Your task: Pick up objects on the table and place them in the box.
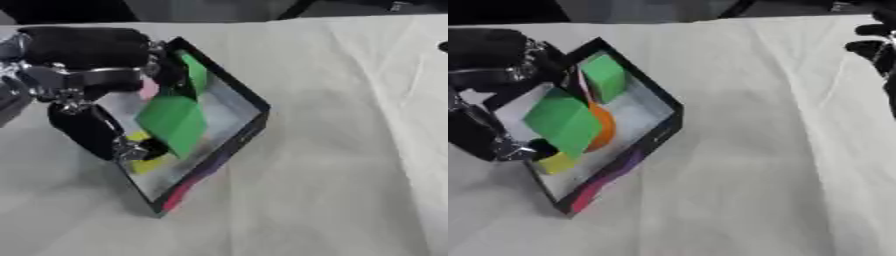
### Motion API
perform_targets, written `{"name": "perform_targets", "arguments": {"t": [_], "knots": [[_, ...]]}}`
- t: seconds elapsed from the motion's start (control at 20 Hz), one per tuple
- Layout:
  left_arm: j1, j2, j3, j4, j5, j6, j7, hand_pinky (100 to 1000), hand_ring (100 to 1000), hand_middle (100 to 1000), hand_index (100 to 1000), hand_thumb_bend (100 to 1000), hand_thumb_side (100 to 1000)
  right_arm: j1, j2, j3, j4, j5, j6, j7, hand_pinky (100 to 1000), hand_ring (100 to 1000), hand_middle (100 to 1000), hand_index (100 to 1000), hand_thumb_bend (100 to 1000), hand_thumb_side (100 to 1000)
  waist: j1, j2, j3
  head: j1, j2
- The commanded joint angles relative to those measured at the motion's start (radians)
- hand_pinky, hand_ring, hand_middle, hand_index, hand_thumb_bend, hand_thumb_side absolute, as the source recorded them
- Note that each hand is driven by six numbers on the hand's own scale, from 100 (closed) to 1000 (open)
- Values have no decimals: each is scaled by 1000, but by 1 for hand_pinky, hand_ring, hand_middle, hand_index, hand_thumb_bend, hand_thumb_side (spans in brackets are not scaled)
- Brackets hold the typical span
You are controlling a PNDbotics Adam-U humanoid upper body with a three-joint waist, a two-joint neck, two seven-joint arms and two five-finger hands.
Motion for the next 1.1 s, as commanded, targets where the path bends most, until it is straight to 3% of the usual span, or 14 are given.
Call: {"name": "perform_targets", "arguments": {"t": [0.05,0.35,0.55,1.1], "knots": [[-7,-4,-18,18,-47,-6,-16,688,606,474,534,132,100,-11,-28,-8,-8,4,0,3,899,680,683,831,100,596,7,-29,-4,6,-4],[9,-28,-25,82,-128,-50,35,684,604,473,534,157,100,-15,-26,-3,-12,2,3,8,900,680,684,832,100,599,9,-21,-11,9,-8],[29,-30,3,131,-175,-64,98,683,602,470,531,166,100,-15,-23,-2,-12,3,6,10,901,681,684,832,100,602,10,-19,-11,7,-11],[76,-67,71,430,-307,-103,237,698,617,488,553,226,100,-19,-19,-4,-16,-2,4,11,903,681,684,833,100,599,6,-15,-13,9,-26]]}}
